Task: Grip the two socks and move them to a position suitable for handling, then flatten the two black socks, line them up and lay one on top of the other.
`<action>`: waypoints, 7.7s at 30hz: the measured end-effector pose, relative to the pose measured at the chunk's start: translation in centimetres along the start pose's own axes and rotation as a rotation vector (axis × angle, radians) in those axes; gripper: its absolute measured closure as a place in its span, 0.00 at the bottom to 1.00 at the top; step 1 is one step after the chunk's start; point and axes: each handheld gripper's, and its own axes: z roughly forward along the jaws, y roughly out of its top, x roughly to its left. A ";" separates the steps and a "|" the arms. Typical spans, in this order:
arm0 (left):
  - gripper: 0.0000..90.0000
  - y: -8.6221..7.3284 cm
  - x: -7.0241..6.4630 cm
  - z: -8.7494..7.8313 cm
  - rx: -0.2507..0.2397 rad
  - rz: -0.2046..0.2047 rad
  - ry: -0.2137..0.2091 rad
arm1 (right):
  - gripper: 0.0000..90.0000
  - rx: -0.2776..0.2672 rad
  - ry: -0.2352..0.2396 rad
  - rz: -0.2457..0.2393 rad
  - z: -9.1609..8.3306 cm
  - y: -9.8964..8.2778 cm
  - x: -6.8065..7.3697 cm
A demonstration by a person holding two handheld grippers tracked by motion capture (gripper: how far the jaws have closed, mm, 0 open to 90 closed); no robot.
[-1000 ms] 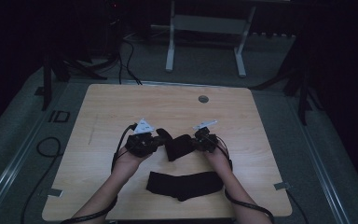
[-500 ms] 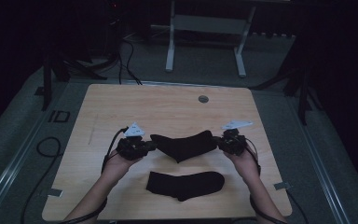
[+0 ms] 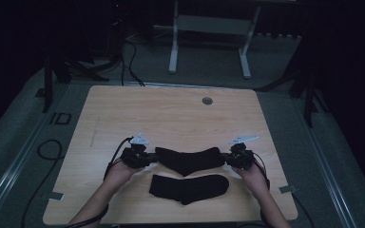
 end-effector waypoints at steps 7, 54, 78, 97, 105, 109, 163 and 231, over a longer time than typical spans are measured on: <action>0.68 -1.4 0.9 -0.9 0.001 -0.019 0.026 | 0.73 -0.020 -0.032 0.016 -0.7 -0.4 -0.3; 0.95 2.6 -0.4 0.5 -0.034 0.053 0.139 | 0.96 -0.048 -0.060 -0.061 0.2 2.2 0.8; 0.95 -1.2 -7.4 -6.3 -0.079 0.066 0.028 | 0.96 -0.135 0.037 -0.115 -8.8 -1.6 5.3; 0.90 -4.9 -7.1 -0.6 0.073 0.082 0.058 | 0.95 0.035 0.013 -0.049 -2.6 -5.6 3.7; 0.62 -4.5 -6.9 -2.4 0.038 0.078 0.101 | 0.63 0.005 0.032 -0.049 -4.0 -5.0 3.8; 0.60 -4.3 -7.0 -3.3 -0.019 0.088 0.124 | 0.63 -0.048 0.042 -0.082 -5.0 -4.6 4.2; 0.97 0.7 0.2 3.7 -0.016 0.129 0.154 | 0.99 0.001 -0.094 -0.091 3.9 1.4 0.7; 0.09 -5.8 1.0 -4.2 -0.177 0.073 0.216 | 0.12 -0.154 -0.050 -0.072 -1.6 -4.5 -1.8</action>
